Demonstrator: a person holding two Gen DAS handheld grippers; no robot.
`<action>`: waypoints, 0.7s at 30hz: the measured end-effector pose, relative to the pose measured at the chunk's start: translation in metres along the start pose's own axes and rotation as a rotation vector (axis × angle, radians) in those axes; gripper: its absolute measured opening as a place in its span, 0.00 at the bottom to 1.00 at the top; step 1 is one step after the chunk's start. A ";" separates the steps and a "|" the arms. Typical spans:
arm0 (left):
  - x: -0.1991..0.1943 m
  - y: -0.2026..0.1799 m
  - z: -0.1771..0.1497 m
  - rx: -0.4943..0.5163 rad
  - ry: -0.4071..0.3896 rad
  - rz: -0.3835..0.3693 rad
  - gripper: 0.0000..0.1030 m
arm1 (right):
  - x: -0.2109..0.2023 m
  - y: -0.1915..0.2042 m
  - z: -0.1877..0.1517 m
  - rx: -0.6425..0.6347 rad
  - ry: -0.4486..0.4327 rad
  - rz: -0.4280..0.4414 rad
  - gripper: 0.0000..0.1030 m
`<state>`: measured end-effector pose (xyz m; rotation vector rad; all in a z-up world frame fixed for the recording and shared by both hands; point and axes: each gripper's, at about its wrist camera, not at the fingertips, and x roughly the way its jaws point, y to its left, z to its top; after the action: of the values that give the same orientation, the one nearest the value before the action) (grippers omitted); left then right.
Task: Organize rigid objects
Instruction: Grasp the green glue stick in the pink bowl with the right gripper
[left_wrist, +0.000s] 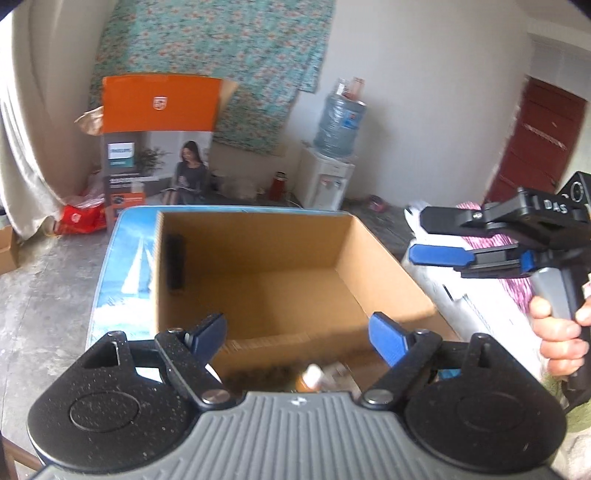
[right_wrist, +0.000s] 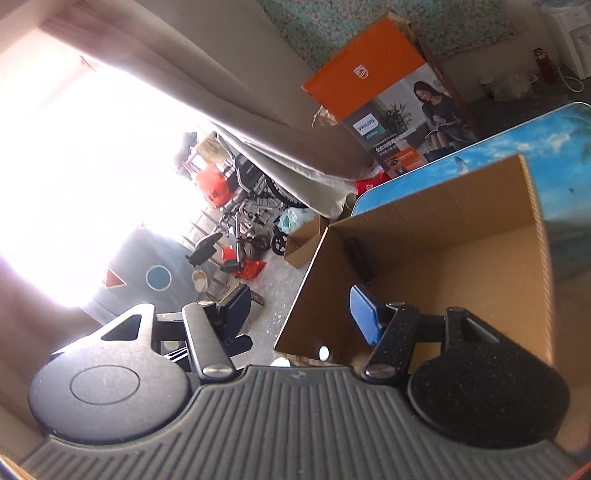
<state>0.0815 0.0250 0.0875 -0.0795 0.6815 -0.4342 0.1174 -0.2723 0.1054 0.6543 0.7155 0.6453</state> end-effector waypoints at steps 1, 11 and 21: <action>0.001 -0.005 -0.009 0.012 0.010 -0.008 0.83 | -0.012 -0.003 -0.011 0.004 -0.016 -0.012 0.58; 0.051 -0.060 -0.079 0.113 0.171 -0.116 0.75 | -0.041 -0.058 -0.125 0.183 -0.013 -0.122 0.44; 0.089 -0.063 -0.081 0.134 0.256 -0.053 0.40 | -0.010 -0.082 -0.168 0.370 0.056 -0.099 0.30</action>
<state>0.0694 -0.0635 -0.0148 0.0869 0.9016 -0.5459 0.0094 -0.2781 -0.0476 0.9372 0.9245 0.4440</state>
